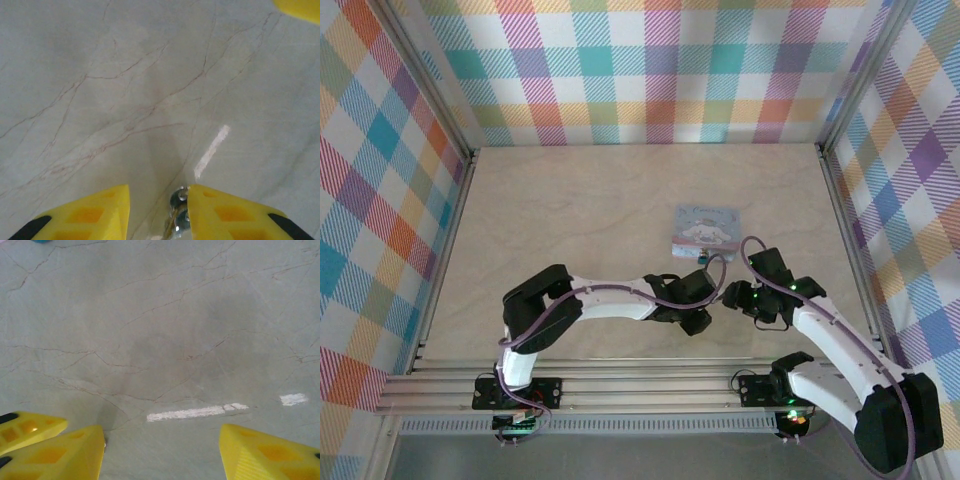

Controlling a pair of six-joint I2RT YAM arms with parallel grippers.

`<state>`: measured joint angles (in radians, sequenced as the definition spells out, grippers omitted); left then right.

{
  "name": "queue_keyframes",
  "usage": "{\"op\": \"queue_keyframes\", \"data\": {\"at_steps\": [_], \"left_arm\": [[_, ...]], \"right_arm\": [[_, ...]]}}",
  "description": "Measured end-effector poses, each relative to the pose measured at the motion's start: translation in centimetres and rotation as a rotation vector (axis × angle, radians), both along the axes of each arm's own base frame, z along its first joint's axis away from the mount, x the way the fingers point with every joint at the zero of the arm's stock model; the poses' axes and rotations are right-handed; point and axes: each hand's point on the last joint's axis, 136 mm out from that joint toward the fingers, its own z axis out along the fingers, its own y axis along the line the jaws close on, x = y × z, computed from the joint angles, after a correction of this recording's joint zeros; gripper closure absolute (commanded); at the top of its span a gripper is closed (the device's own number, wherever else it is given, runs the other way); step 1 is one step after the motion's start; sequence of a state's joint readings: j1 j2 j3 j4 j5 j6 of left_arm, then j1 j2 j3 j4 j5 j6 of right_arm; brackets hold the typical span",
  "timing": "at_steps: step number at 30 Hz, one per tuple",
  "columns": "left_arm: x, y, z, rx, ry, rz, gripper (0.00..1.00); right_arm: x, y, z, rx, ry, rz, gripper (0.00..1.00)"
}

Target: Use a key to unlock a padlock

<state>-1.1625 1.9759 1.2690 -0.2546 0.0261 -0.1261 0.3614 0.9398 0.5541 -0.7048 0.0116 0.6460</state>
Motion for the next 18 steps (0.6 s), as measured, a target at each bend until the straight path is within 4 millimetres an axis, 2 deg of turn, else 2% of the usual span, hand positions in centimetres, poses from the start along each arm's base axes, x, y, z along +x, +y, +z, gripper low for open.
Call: {"op": "queue_keyframes", "data": {"at_steps": [4, 18], "left_arm": [[-0.15, -0.36, -0.35, -0.002, 0.011, -0.013, 0.65], [-0.03, -0.41, -0.27, -0.004, 0.004, -0.012, 0.65]], "right_arm": [[-0.49, -0.31, -0.58, -0.012, 0.014, -0.003, 0.37], [-0.77, -0.35, 0.18, 0.015, -0.047, -0.002, 0.37]]}}
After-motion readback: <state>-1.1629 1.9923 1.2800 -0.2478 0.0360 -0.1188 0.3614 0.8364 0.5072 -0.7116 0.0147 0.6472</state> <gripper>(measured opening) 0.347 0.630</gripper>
